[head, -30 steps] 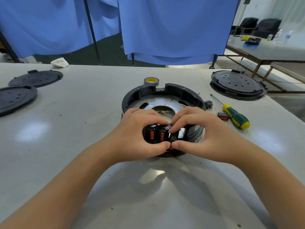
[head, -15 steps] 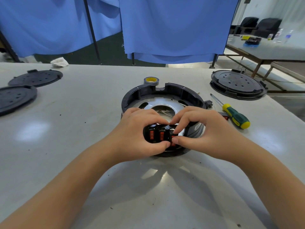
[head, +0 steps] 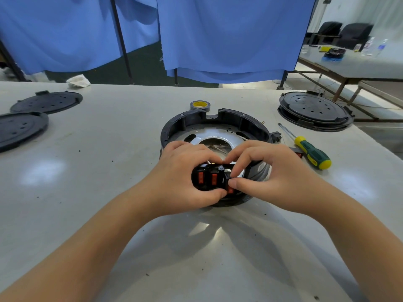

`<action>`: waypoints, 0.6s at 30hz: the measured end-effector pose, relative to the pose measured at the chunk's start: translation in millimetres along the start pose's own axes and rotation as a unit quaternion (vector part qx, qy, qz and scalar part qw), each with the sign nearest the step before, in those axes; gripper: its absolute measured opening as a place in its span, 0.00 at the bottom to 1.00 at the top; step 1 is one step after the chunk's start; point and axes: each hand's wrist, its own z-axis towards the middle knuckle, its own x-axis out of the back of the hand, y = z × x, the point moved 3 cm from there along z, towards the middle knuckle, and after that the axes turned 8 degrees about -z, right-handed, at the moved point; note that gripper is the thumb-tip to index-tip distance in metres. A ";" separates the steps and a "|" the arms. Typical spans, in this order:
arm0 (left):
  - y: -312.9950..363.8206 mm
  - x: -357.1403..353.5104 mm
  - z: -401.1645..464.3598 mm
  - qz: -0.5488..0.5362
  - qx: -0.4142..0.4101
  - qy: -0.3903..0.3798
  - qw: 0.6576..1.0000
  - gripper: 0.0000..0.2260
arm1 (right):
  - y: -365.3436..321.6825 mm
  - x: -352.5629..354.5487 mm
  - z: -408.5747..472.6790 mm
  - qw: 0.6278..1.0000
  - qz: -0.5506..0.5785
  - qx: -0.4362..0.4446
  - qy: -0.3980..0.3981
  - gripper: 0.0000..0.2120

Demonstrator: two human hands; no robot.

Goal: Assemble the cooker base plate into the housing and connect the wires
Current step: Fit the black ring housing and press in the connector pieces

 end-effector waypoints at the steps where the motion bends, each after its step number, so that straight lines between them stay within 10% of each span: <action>1: -0.2 0.0 -0.1 -0.001 0.000 0.000 1.000 0.17 | -0.1 0.0 -0.2 1.000 -0.003 -0.001 -0.001 0.06; 18: -0.9 0.2 -0.7 -0.020 -0.002 0.011 1.000 0.13 | 2.6 -1.3 0.0 1.000 -0.024 0.010 -0.015 0.06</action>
